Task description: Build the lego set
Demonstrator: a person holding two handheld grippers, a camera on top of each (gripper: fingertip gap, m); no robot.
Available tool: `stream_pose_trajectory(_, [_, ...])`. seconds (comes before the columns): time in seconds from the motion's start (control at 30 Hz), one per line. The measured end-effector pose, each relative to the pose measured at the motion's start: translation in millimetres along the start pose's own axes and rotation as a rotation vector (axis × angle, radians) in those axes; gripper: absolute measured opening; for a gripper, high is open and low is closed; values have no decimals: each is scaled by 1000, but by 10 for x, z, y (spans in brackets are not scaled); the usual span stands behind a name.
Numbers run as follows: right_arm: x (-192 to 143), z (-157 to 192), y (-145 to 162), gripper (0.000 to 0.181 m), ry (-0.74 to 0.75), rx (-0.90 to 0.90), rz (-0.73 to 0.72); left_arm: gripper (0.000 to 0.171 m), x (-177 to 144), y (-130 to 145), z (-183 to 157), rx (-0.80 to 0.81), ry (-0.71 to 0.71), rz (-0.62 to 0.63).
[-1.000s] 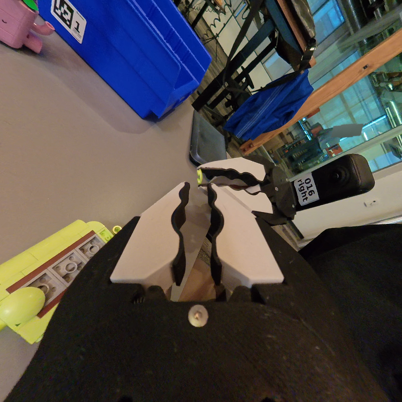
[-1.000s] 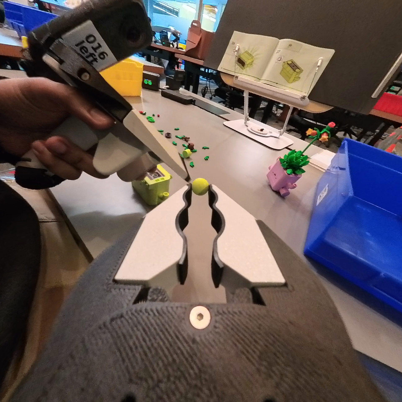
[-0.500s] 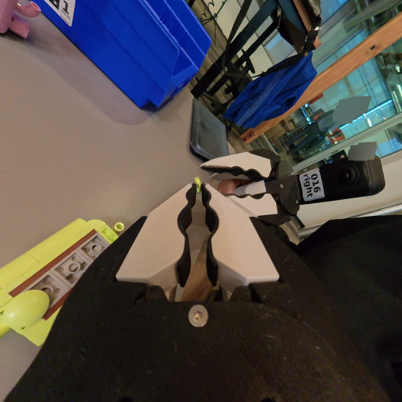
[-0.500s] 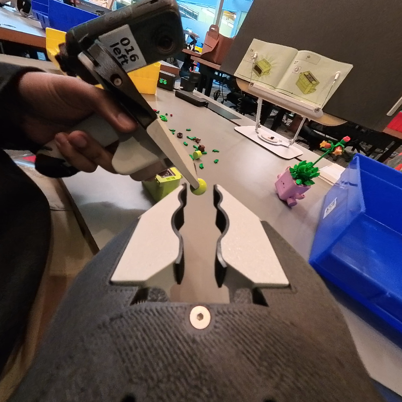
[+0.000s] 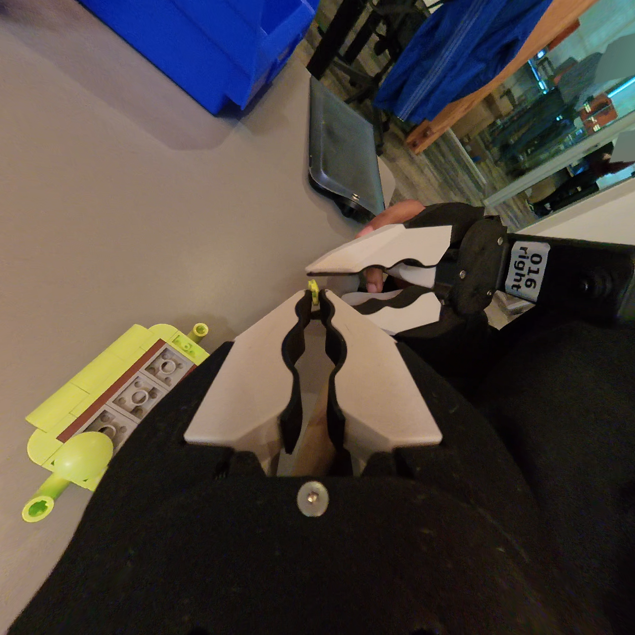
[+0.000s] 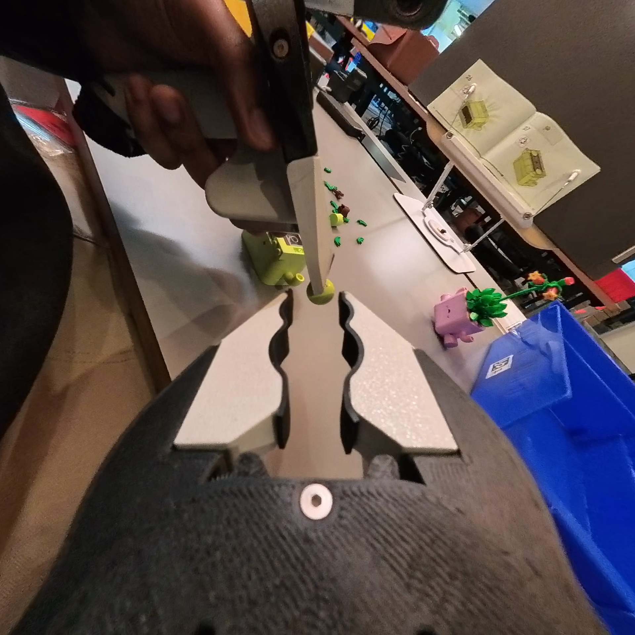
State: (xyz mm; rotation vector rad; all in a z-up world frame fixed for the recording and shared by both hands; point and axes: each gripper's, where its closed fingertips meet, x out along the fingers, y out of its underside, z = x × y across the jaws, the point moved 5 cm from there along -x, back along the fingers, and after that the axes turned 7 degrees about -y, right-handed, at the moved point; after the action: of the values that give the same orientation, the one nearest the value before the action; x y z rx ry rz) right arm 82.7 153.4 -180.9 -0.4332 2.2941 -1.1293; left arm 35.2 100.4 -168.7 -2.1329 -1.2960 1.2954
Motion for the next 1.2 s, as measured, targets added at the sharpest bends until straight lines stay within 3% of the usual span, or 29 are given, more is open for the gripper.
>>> stream_pose_trajectory(0.1, [-5,-4,4,14,14,-18,5,1,1,11,-6,-1,16,8])
stream_pose_trajectory(0.43, [-2,23,-36,14,-10,9,-36,2,-30,42,-15,20,34,20])
stream_pose_trajectory(0.57, [-9,-72,-57,14,5,114,-87,23,-172,-25,22,76,-37,-44])
stream_pose_trajectory(0.7, [57,-208,-38,14,-18,281,-91,31,-456,-136,157,164,-159,-158])
stream_pose_trajectory(0.9, [276,-225,52,14,-194,392,59,32,-659,-53,484,315,-408,-186])
stream_pose_trajectory(1.2, [651,-259,-107,14,-422,337,253,32,-593,69,602,386,-444,-180])
